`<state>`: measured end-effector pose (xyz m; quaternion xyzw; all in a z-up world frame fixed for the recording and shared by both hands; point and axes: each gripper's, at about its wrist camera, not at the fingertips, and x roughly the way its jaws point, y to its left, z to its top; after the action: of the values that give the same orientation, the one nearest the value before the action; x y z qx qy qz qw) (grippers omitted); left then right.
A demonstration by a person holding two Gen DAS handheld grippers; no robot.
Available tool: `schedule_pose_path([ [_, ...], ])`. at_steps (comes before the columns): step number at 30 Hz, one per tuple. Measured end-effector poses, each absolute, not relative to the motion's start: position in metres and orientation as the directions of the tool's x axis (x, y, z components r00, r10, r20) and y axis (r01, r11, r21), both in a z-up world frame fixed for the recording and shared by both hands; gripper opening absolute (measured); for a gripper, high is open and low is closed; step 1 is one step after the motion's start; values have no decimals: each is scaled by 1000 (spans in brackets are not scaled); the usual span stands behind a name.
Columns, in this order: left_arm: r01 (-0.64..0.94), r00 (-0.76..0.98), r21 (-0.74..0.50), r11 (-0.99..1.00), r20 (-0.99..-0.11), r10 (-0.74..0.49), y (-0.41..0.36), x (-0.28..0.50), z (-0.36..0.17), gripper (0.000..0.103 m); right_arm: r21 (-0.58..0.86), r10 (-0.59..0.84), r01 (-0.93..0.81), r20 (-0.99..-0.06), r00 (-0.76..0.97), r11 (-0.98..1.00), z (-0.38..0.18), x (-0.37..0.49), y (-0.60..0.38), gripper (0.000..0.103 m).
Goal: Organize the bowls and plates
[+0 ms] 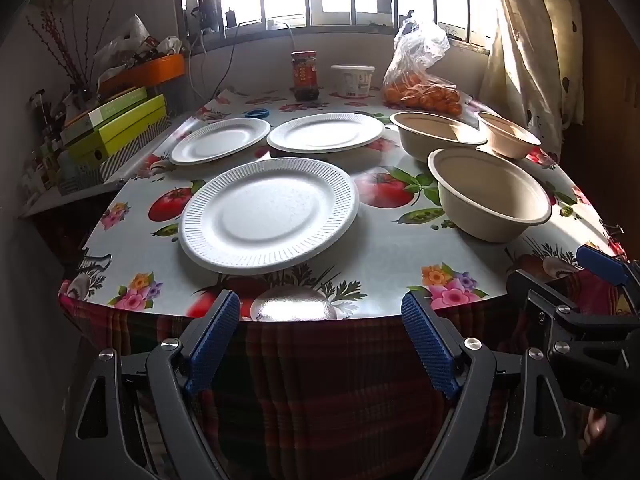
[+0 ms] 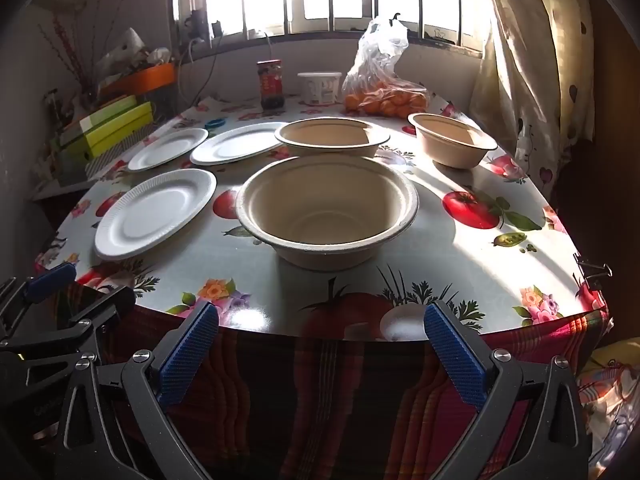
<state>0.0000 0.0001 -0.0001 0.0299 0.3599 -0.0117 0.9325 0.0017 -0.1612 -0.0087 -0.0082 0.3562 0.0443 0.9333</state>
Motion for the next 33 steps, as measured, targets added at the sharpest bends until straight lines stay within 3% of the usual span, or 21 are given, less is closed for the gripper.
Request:
schedule_pose_path([
  [10, 56, 708, -77, 995, -700, -94, 10, 1, -6, 84, 41, 85, -78, -663, 744, 996, -8, 6, -165, 103],
  [33, 7, 734, -28, 1000, -678, -24, 12, 3, 3, 84, 41, 92, -86, -634, 768, 995, -3, 5, -164, 103],
])
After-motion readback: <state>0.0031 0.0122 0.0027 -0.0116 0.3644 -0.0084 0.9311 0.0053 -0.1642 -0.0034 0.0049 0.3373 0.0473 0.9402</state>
